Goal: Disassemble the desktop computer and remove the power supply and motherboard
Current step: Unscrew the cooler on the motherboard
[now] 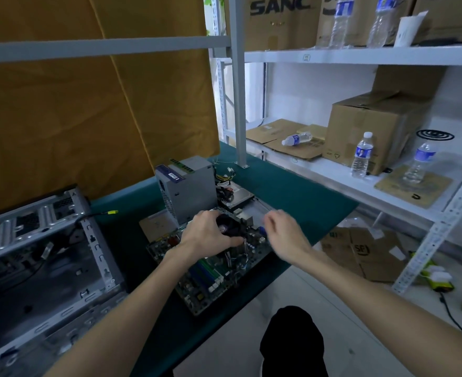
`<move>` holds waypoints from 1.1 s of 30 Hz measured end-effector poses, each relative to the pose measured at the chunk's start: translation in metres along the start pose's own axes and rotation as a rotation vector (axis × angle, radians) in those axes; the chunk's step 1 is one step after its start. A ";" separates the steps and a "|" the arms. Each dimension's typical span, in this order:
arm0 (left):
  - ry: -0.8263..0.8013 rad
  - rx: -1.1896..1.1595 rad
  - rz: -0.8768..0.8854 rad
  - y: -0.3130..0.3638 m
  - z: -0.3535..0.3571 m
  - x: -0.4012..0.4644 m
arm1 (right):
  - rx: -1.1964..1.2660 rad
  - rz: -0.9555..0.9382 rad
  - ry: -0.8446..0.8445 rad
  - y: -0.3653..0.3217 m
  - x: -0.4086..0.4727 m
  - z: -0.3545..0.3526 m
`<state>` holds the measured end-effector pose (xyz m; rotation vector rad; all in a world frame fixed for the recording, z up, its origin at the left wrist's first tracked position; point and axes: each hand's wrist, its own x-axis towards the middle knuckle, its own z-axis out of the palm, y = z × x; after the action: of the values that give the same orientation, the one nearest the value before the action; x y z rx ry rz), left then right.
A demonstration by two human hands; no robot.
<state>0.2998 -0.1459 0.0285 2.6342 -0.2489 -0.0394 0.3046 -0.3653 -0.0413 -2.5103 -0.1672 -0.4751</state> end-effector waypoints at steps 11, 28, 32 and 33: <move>-0.015 0.228 0.023 0.002 -0.002 0.000 | -0.311 -0.198 -0.090 0.005 -0.036 0.039; 0.007 0.166 0.122 -0.010 -0.002 0.002 | -0.226 -0.167 -0.101 -0.012 -0.040 0.027; -0.022 0.089 0.094 -0.010 -0.001 -0.004 | -0.061 -0.070 -0.174 -0.016 -0.038 0.014; -0.058 0.066 0.086 -0.009 -0.004 -0.005 | 0.038 -0.040 -0.181 -0.023 -0.035 0.009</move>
<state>0.2968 -0.1356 0.0274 2.6879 -0.3893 -0.0801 0.2696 -0.3415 -0.0493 -2.5153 -0.2942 -0.2572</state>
